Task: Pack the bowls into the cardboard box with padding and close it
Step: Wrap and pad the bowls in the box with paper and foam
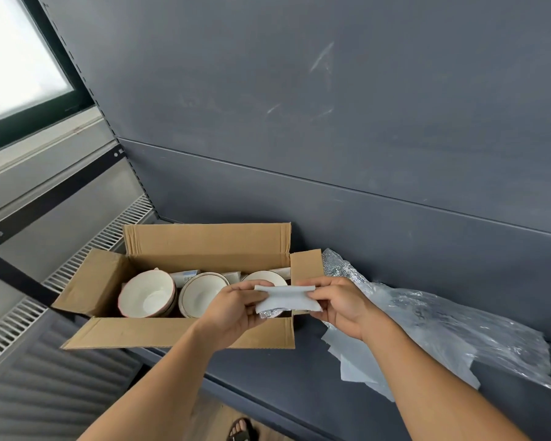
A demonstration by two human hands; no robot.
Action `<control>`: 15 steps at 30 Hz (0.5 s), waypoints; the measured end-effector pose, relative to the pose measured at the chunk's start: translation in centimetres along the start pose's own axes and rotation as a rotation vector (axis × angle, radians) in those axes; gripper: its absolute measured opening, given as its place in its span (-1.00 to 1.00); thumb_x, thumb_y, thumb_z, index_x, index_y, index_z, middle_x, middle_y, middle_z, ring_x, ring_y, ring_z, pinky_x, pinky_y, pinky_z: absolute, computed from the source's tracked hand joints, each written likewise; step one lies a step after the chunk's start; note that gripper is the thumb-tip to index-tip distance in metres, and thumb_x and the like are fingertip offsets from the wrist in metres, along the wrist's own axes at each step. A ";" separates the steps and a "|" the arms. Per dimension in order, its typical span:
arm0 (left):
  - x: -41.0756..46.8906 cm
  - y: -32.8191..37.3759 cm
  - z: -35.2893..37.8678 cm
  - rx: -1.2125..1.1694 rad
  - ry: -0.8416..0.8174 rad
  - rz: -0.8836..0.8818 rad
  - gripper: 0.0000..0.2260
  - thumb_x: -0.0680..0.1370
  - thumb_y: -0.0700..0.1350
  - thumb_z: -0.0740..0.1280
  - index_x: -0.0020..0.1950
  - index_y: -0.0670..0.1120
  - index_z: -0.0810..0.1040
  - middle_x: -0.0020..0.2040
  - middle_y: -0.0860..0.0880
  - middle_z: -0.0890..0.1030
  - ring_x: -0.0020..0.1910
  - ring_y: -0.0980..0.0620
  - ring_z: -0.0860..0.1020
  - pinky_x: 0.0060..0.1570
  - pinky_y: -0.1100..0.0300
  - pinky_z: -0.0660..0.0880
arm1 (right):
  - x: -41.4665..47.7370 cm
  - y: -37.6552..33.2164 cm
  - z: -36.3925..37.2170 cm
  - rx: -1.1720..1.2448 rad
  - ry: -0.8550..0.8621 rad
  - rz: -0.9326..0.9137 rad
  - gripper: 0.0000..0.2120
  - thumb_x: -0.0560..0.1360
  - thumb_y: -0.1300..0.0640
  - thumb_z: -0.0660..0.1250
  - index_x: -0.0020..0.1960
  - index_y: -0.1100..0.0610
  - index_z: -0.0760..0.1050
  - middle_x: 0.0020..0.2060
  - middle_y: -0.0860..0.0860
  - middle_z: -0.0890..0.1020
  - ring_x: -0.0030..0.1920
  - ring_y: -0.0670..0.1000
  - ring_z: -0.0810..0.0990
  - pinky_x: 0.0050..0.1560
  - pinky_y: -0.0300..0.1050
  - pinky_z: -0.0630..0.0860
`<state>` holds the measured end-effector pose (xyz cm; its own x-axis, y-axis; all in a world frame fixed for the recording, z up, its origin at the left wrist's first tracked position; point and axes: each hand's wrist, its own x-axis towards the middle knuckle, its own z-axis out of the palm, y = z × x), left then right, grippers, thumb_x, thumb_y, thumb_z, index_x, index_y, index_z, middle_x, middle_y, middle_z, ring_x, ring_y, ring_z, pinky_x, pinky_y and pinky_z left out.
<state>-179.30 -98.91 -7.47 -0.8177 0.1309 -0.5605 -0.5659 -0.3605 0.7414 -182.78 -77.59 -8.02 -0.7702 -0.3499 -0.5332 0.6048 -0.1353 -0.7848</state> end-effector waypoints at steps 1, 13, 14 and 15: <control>0.0 0.2 -0.2 -0.016 0.002 -0.003 -0.79 0.58 -0.38 0.19 0.05 -0.25 0.61 -0.15 -0.21 0.61 -0.28 -0.05 0.62 -0.30 0.19 0.59 | 0.1 -0.1 0.3 0.008 0.004 -0.004 -0.72 0.53 0.45 0.17 0.02 0.26 0.63 -0.17 0.19 0.64 -0.23 0.04 0.62 -0.35 -0.20 0.55; 0.7 1.6 -3.8 0.153 0.094 0.091 -0.69 0.43 -0.43 0.42 0.13 -0.20 0.58 0.06 -0.24 0.54 -0.05 -0.19 0.59 -0.14 0.11 0.61 | 3.1 0.1 4.6 -0.136 0.060 -0.073 -0.69 0.47 0.46 0.35 0.09 0.14 0.60 0.02 0.14 0.65 -0.19 0.08 0.67 -0.30 -0.21 0.59; 0.6 1.7 -4.1 0.161 0.104 0.104 -0.69 0.45 -0.44 0.41 0.15 -0.21 0.57 0.07 -0.24 0.54 -0.05 -0.18 0.60 -0.18 0.13 0.61 | 3.4 0.2 4.9 -0.145 0.057 -0.073 -0.69 0.46 0.46 0.36 0.09 0.14 0.60 0.03 0.15 0.64 -0.18 0.09 0.67 -0.28 -0.22 0.59; 0.5 1.9 -4.5 0.173 0.115 0.120 -0.72 0.46 -0.44 0.40 0.13 -0.23 0.58 0.06 -0.24 0.55 -0.06 -0.17 0.60 -0.18 0.14 0.62 | 3.7 0.2 5.2 -0.151 0.053 -0.070 -0.71 0.46 0.46 0.36 0.06 0.15 0.62 0.01 0.16 0.62 -0.18 0.10 0.66 -0.27 -0.22 0.59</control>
<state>-180.27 -103.65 -7.98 -0.8684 -0.0129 -0.4957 -0.4832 -0.2022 0.8518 -184.48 -83.77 -8.52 -0.8212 -0.2947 -0.4886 0.5153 -0.0156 -0.8568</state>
